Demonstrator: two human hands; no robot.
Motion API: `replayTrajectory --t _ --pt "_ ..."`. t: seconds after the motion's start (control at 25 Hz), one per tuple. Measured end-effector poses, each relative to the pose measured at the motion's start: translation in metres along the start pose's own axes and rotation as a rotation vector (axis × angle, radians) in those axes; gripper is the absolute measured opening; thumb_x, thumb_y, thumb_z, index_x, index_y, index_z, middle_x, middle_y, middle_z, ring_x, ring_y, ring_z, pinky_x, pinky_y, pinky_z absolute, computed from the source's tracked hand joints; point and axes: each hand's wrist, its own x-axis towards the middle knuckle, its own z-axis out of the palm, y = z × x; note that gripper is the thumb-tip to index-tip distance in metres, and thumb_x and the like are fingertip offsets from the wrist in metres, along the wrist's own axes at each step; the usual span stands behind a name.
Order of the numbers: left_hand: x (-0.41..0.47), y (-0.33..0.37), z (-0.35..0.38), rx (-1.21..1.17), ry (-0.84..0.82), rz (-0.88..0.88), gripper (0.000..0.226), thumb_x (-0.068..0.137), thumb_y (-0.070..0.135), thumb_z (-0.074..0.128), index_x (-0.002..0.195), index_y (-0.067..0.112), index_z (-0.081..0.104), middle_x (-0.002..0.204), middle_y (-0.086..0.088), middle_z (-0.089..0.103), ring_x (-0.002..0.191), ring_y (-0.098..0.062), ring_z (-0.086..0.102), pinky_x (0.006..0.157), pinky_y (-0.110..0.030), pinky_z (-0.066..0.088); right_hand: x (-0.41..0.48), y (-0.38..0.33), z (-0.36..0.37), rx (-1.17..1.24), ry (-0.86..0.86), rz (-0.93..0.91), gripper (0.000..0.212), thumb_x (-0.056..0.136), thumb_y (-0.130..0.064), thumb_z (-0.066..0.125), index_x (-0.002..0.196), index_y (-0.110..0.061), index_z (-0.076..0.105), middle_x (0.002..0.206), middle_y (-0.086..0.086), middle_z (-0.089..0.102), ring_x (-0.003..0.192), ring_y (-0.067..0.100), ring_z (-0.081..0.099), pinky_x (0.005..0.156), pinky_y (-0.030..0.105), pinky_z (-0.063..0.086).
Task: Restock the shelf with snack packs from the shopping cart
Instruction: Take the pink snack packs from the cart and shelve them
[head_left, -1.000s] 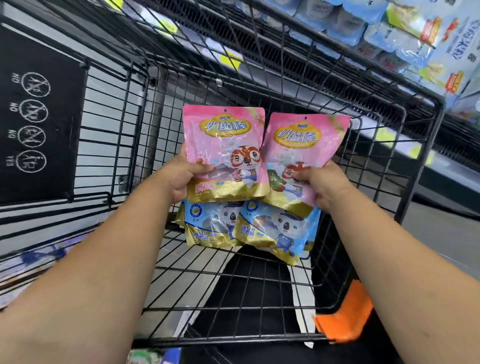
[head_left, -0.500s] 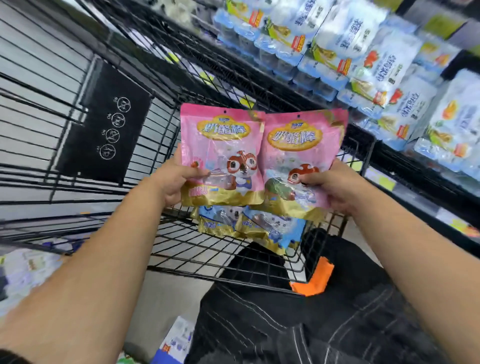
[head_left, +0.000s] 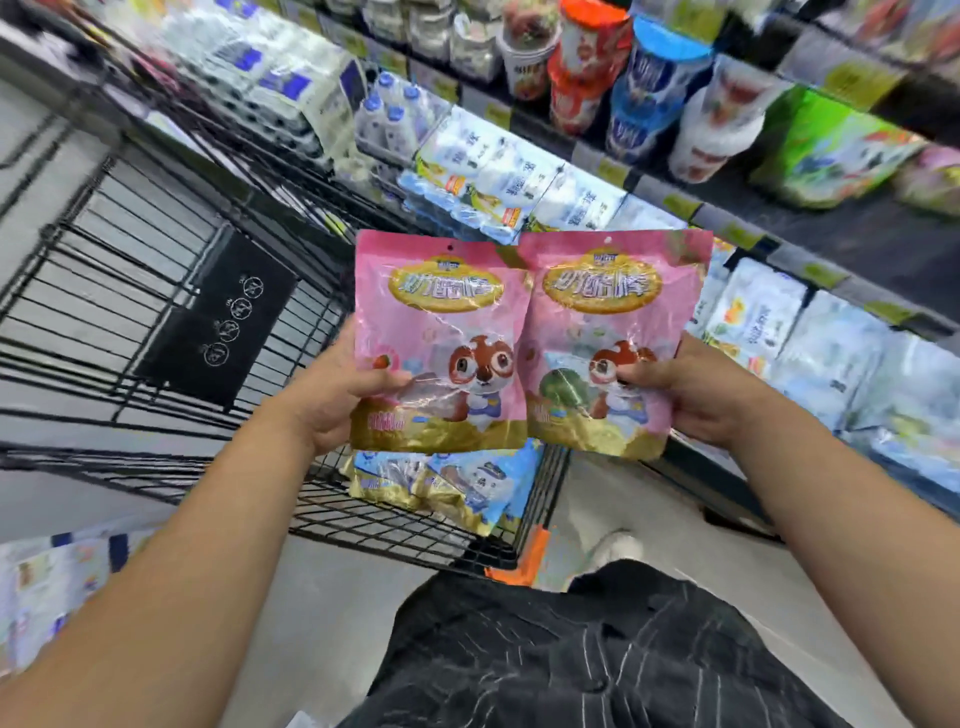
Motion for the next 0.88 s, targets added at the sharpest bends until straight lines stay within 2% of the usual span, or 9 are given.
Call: replayTrajectory --t 0.04,0.12,0.2,0.28,0.44,0.56,0.72,0.84,0.88 --pt "-0.003 0.0 0.015 -0.007 -0.007 0.015 0.073 0.082 -0.024 0.05 0.131 0.031 0.047 0.11 -0.008 0.072 0.092 -0.024 0.072 0.078 -0.045 0.061 -0.011 -0.005 -0.011 0.011 -0.008 -0.012 0.044 0.081 0.021 0.052 0.118 -0.002 0.059 0.1 0.012 0.074 0.084 0.022 0.073 0.065 0.032 0.06" --pt "-0.008 -0.003 0.046 -0.025 -0.015 0.033 0.076 0.081 -0.024 0.052 0.134 0.03 0.046 0.126 -0.016 0.065 0.108 -0.034 0.065 0.099 -0.056 0.049 -0.03 -0.013 -0.035 0.037 -0.032 -0.029 0.041 0.077 0.02 0.054 0.107 -0.006 0.062 0.088 0.007 0.077 0.078 0.019 0.074 0.062 0.03 0.06" --pt "-0.009 -0.007 0.073 -0.034 -0.026 0.037 0.082 0.077 -0.022 0.058 0.141 0.027 0.041 0.134 -0.022 0.058 0.115 -0.04 0.058 0.106 -0.063 0.039 -0.045 -0.015 -0.06 0.081 -0.058 -0.021 0.045 0.069 0.014 0.059 0.108 -0.008 0.063 0.094 0.01 0.076 0.085 0.024 0.074 0.067 0.035 0.061" --pt "-0.01 -0.009 0.105 -0.039 -0.04 0.063 0.086 0.072 -0.02 0.064 0.141 0.025 0.042 0.135 -0.022 0.058 0.118 -0.041 0.057 0.105 -0.063 0.04 -0.06 -0.019 -0.088 0.114 -0.064 -0.024 0.044 0.069 0.013 0.059 0.107 -0.008 0.063 0.096 0.012 0.076 0.086 0.026 0.074 0.069 0.037 0.061" --pt "-0.007 -0.008 0.166 -0.039 -0.088 0.134 0.086 0.066 -0.012 0.065 0.14 0.026 0.044 0.128 -0.013 0.065 0.112 -0.03 0.065 0.089 -0.044 0.058 -0.088 -0.025 -0.143 0.16 -0.038 -0.033 0.033 0.085 0.019 0.048 0.1 -0.007 0.062 0.083 0.009 0.076 0.075 0.022 0.075 0.062 0.034 0.06" --pt "-0.004 -0.009 0.202 -0.011 -0.115 0.146 0.083 0.067 -0.013 0.065 0.137 0.027 0.046 0.123 -0.01 0.068 0.106 -0.026 0.068 0.08 -0.037 0.059 -0.103 -0.025 -0.179 0.188 -0.017 -0.038 0.034 0.084 0.018 0.05 0.107 -0.005 0.061 0.084 0.009 0.076 0.076 0.021 0.075 0.062 0.032 0.06" --pt "0.004 -0.005 0.25 0.05 -0.156 0.131 0.082 0.066 -0.011 0.066 0.138 0.023 0.046 0.125 -0.012 0.067 0.111 -0.029 0.066 0.087 -0.039 0.058 -0.124 -0.026 -0.225 0.243 0.039 -0.048 0.032 0.085 0.017 0.051 0.101 -0.008 0.061 0.08 0.006 0.075 0.072 0.017 0.074 0.062 0.029 0.06" --pt "0.02 -0.002 0.28 0.09 -0.196 0.108 0.08 0.067 -0.01 0.066 0.137 0.024 0.048 0.121 -0.01 0.069 0.107 -0.028 0.068 0.084 -0.038 0.058 -0.131 -0.022 -0.251 0.289 0.067 -0.061 0.034 0.079 0.015 0.056 0.104 -0.008 0.062 0.09 0.011 0.074 0.079 0.021 0.074 0.071 0.036 0.062" --pt "0.026 -0.001 0.288 0.101 -0.199 0.098 0.081 0.066 -0.01 0.066 0.138 0.024 0.047 0.12 -0.01 0.07 0.105 -0.027 0.069 0.083 -0.037 0.059 -0.131 -0.021 -0.258 0.299 0.082 -0.063 0.034 0.08 0.015 0.056 0.106 -0.007 0.061 0.09 0.011 0.074 0.08 0.022 0.074 0.07 0.036 0.062"
